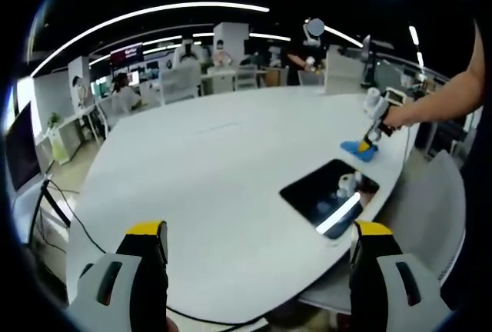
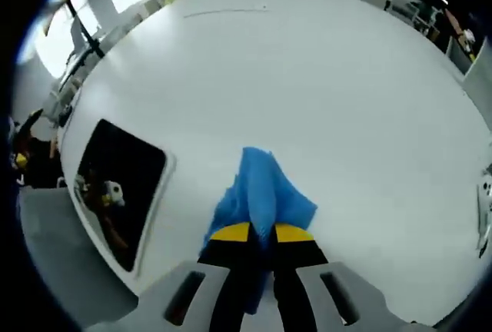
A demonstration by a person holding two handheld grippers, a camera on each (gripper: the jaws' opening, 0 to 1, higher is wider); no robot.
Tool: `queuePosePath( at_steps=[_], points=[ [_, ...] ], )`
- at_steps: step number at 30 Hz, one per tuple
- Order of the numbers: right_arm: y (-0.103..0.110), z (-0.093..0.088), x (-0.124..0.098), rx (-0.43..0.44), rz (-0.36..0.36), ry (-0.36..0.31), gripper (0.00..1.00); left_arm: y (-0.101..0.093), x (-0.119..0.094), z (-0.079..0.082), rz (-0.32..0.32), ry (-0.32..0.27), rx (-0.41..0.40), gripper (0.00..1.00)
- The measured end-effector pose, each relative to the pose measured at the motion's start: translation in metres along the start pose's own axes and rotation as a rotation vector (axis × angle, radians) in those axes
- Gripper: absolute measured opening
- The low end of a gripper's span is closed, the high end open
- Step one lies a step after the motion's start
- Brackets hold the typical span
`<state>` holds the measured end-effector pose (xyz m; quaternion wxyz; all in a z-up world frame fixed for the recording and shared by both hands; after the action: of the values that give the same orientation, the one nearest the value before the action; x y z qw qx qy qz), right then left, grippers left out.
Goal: Wipe the mirror surface with the cleaning cloth until all visible marks leave the cleaned area.
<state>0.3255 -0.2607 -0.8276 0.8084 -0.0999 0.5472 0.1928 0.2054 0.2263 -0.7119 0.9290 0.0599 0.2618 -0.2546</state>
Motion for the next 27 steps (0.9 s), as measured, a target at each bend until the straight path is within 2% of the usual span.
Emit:
queuePosePath(
  at_steps=[1, 3, 5, 9, 12, 13, 14, 15, 16, 17, 18, 19, 22, 24, 26, 27],
  points=[
    [-0.002, 0.001, 0.000, -0.049, -0.001, -0.011, 0.06, -0.001, 0.000, 0.000, 0.002, 0.000, 0.000, 1.00],
    [-0.009, 0.002, 0.000, -0.112, -0.069, -0.018, 0.13, -0.004, 0.000, 0.002, 0.004, -0.001, 0.000, 1.00],
    [-0.009, 0.002, -0.001, -0.109, -0.084, -0.020, 0.22, -0.007, 0.002, 0.002, 0.007, -0.004, 0.000, 1.00],
    [-0.009, 0.001, -0.001, -0.082, -0.055, -0.045, 0.26, -0.014, 0.005, 0.004, 0.011, -0.006, -0.002, 1.00],
    [-0.001, 0.004, -0.003, 0.014, 0.003, -0.075, 0.43, -0.019, 0.007, 0.004, 0.014, -0.009, -0.008, 1.00],
    [-0.004, 0.003, -0.004, 0.010, -0.009, -0.076, 0.49, -0.021, 0.008, 0.004, 0.015, -0.010, -0.010, 1.00],
    [-0.004, 0.003, -0.006, 0.002, -0.003, -0.088, 0.50, -0.021, 0.009, 0.004, 0.015, -0.010, -0.010, 1.00],
    [0.000, 0.006, -0.011, 0.003, 0.036, -0.138, 0.49, -0.022, 0.011, 0.003, 0.013, -0.011, -0.012, 1.00],
    [0.000, 0.007, -0.015, 0.009, 0.046, -0.155, 0.51, -0.023, 0.013, 0.003, 0.014, -0.014, -0.015, 1.00],
    [0.000, 0.009, -0.022, -0.017, 0.067, -0.211, 0.53, -0.023, 0.014, 0.004, 0.016, -0.019, -0.020, 1.00],
    [0.000, 0.011, -0.027, -0.036, 0.072, -0.251, 0.58, -0.024, 0.015, 0.006, 0.020, -0.032, -0.028, 1.00],
    [-0.001, 0.008, -0.035, -0.040, 0.071, -0.270, 0.67, -0.024, 0.017, 0.007, 0.022, -0.039, -0.034, 1.00],
    [0.000, 0.002, -0.051, -0.046, 0.124, -0.344, 0.83, -0.028, 0.022, 0.007, 0.021, -0.058, -0.036, 1.00],
    [-0.004, -0.006, -0.065, -0.063, 0.113, -0.383, 0.86, -0.030, 0.025, 0.005, 0.019, -0.059, -0.032, 1.00],
    [-0.005, -0.012, -0.075, -0.103, 0.112, -0.452, 0.94, -0.033, 0.026, 0.003, 0.013, -0.070, -0.037, 1.00],
    [-0.006, -0.017, -0.078, -0.106, 0.106, -0.463, 0.97, -0.034, 0.025, 0.001, 0.011, -0.071, -0.041, 1.00]
  ],
)
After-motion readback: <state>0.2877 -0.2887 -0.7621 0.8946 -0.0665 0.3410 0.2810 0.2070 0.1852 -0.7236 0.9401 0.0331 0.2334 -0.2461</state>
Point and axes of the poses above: the point that each gripper's makers call its tool centre point, and the gripper's own axes: x roughly forward along the fingers, y roughly to its left, z roughly out of its top, the point moved 5 cm from there along -x, roughly backward along the fingers
